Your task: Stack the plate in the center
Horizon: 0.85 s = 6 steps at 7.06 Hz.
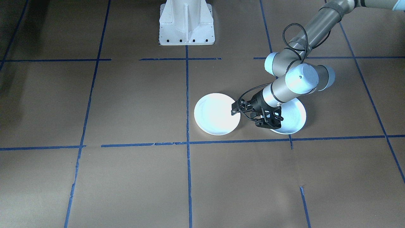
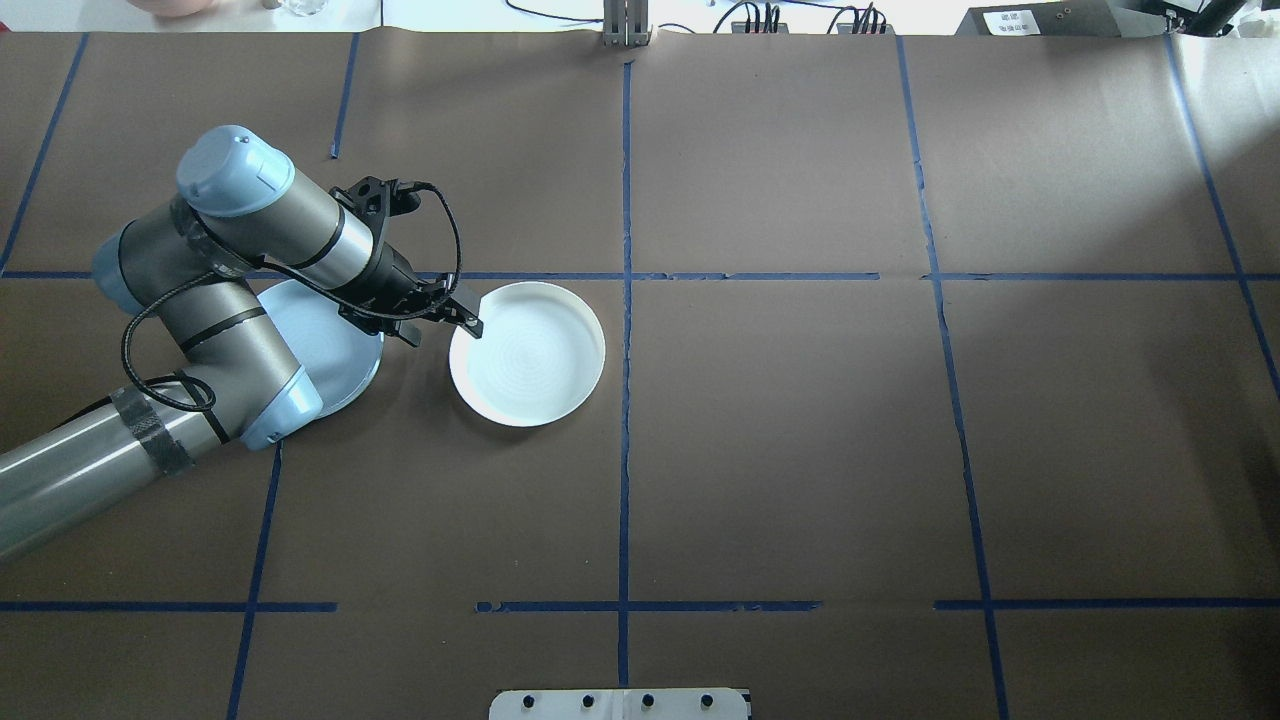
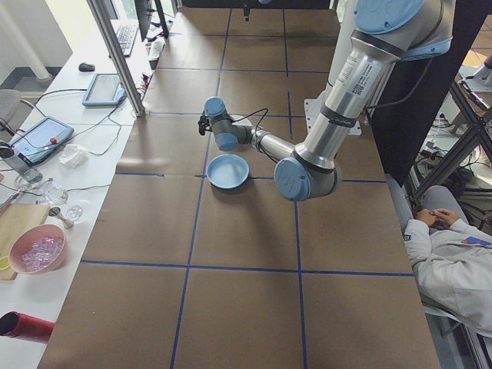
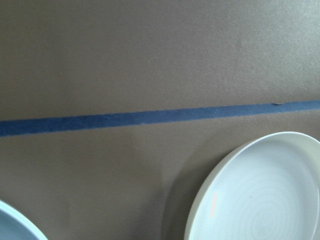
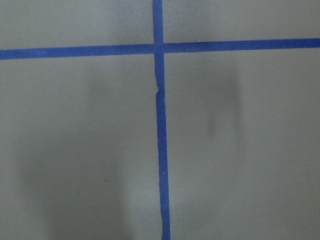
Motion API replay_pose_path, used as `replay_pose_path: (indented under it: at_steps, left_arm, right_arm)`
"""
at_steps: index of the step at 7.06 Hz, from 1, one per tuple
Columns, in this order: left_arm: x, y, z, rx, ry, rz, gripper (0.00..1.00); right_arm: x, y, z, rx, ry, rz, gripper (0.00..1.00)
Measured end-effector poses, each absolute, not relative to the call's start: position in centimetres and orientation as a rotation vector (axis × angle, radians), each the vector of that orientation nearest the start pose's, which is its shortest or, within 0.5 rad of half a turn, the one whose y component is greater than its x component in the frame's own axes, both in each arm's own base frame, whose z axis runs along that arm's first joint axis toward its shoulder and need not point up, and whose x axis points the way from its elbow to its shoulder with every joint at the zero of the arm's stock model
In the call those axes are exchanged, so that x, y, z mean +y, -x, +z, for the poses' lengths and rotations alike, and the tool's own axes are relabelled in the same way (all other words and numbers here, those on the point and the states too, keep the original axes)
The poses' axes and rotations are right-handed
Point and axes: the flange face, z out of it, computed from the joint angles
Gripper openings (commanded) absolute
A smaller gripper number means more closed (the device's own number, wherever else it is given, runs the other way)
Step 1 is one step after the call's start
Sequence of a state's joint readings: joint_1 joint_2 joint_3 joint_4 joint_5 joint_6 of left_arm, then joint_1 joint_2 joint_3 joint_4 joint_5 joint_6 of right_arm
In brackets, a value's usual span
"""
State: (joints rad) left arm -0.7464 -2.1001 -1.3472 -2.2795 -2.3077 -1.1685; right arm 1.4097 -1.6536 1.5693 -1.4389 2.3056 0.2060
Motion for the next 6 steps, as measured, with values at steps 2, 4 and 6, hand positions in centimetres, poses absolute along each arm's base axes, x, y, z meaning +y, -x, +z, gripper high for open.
replay_pose_path:
  at_steps: [2,4,6]
  left_arm:
    - [-51.6,-48.5,36.6,1.167,0.052,0.088,0.22]
    - [-51.2,-49.0,36.6,1.168,0.057,0.096,0.0]
    - [-51.2,-48.9,36.4,1.173,0.054,0.096,0.0]
  right_arm:
    - [-46.3,0.8,68.8,-0.73,0.09,0.026,1.0]
    - [-46.3,0.8,68.8,-0.73,0.091,0.027,1.0]
    - [-46.3,0.8,68.8,-0.73,0.09,0.027,1.0]
